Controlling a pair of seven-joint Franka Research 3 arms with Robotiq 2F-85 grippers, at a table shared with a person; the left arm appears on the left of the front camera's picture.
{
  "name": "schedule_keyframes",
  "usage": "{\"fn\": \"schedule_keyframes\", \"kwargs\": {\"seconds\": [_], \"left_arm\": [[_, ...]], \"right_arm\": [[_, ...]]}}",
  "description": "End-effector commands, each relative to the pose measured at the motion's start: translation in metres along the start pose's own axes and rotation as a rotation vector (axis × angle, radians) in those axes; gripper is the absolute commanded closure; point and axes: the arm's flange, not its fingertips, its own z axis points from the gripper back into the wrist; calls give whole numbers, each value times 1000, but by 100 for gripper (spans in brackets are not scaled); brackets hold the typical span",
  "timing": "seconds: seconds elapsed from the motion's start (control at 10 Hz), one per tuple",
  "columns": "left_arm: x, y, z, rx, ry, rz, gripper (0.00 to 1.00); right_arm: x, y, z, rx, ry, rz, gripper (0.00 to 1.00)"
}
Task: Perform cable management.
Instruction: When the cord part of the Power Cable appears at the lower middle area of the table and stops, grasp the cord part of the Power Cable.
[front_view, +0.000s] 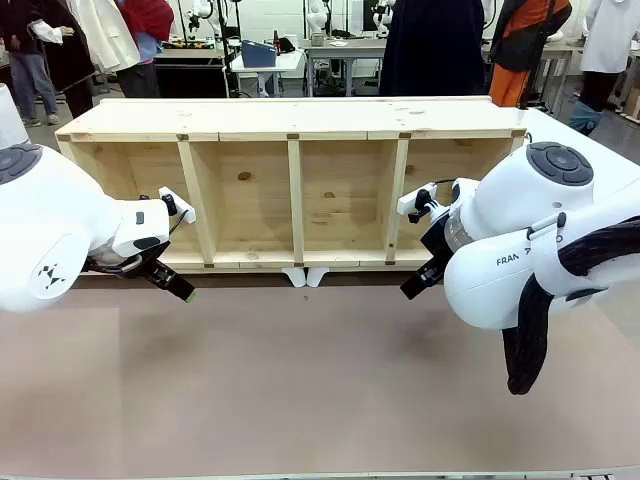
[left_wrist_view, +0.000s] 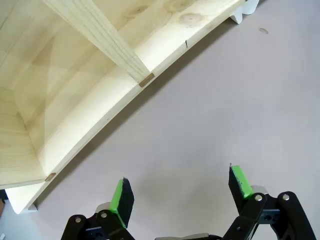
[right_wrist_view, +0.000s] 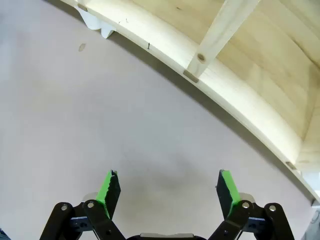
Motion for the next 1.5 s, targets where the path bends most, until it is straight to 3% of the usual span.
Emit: {"fn": "schedule_keyframes", "kwargs": {"seconds": [0.0,1.4], "left_arm": [[0,0,0,0,0,0,0],[0,0,0,0,0,0,0]], "right_arm": [[0,0,0,0,0,0,0],[0,0,0,0,0,0,0]]}}
